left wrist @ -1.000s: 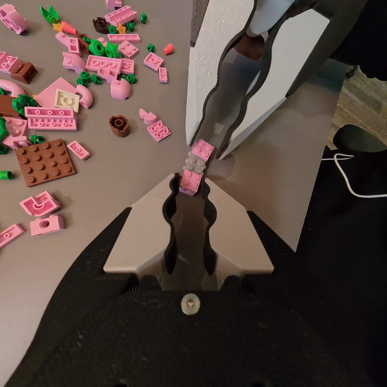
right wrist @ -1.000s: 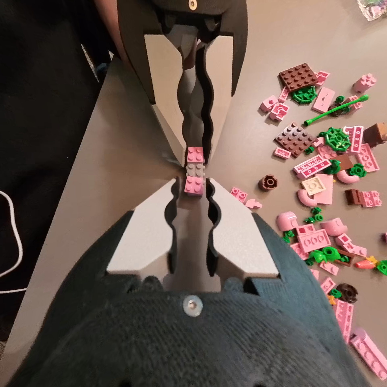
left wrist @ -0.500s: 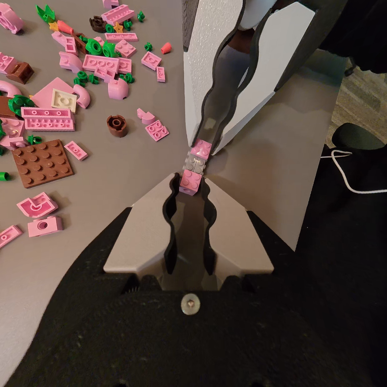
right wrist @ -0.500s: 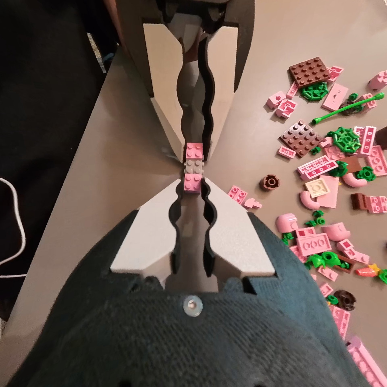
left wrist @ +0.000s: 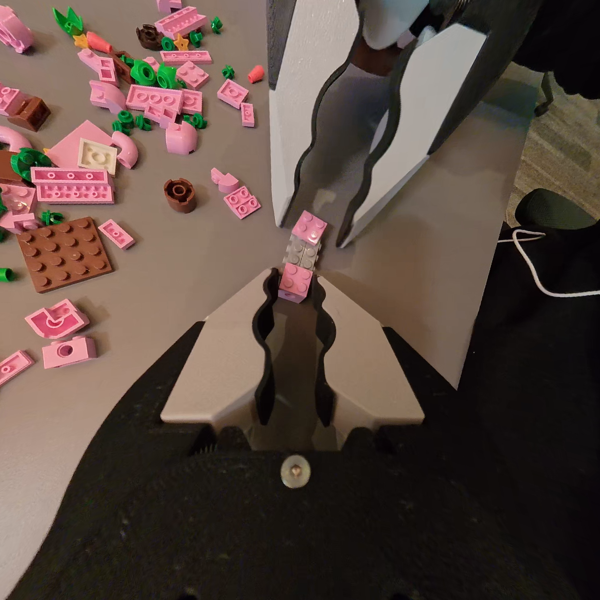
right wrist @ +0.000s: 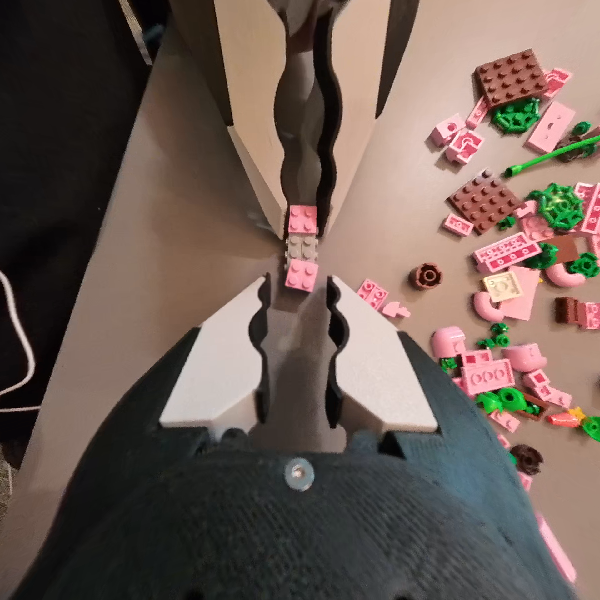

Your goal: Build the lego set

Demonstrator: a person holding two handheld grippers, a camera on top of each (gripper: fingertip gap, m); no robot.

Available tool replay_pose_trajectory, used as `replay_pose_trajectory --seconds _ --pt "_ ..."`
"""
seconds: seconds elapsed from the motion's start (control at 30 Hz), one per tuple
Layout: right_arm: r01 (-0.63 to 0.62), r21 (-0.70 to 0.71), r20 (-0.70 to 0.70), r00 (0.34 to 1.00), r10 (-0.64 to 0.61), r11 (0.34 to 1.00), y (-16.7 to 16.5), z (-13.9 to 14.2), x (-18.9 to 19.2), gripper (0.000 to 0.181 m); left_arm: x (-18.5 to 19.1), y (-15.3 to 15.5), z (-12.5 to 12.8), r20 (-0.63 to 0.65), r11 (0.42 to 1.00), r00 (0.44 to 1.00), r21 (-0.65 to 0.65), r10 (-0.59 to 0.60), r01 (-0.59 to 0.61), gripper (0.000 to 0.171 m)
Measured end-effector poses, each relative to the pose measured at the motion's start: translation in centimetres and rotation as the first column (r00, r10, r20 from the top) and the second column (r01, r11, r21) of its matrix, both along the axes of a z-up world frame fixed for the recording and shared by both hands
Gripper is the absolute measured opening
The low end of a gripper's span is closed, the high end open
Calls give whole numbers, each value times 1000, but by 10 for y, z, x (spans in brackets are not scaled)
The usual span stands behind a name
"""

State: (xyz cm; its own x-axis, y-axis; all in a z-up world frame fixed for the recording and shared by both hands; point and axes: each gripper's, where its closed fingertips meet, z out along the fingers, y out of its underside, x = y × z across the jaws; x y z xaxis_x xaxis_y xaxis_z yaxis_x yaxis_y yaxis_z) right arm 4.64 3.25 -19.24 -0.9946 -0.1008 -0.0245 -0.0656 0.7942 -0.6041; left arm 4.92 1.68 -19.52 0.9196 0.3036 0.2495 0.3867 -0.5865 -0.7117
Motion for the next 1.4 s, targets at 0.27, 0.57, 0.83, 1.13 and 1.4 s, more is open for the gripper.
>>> replay_pose_trajectory --seconds 0.27,0.57,0.83,1.13,1.4 --pt "67 -110 43 997 -63 992 -4 23 -4 27 0 0 0 3 1000 1000 1 -1 1 18" --pt "78 -43 37 996 -76 996 -6 13 -4 19 0 0 0 -4 1000 1000 -3 0 0 18" --pt "73 -20 25 997 -73 997 -5 10 -3 14 0 0 0 -6 1000 1000 -4 0 0 18" --pt "-2 -32 55 998 4 999 -5 11 0 14 0 0 0 3 1000 1000 -1 -3 3 18" --pt "-92 -39 67 993 95 995 -7 11 1 14 0 0 0 12 1000 1000 3 -5 5 18"
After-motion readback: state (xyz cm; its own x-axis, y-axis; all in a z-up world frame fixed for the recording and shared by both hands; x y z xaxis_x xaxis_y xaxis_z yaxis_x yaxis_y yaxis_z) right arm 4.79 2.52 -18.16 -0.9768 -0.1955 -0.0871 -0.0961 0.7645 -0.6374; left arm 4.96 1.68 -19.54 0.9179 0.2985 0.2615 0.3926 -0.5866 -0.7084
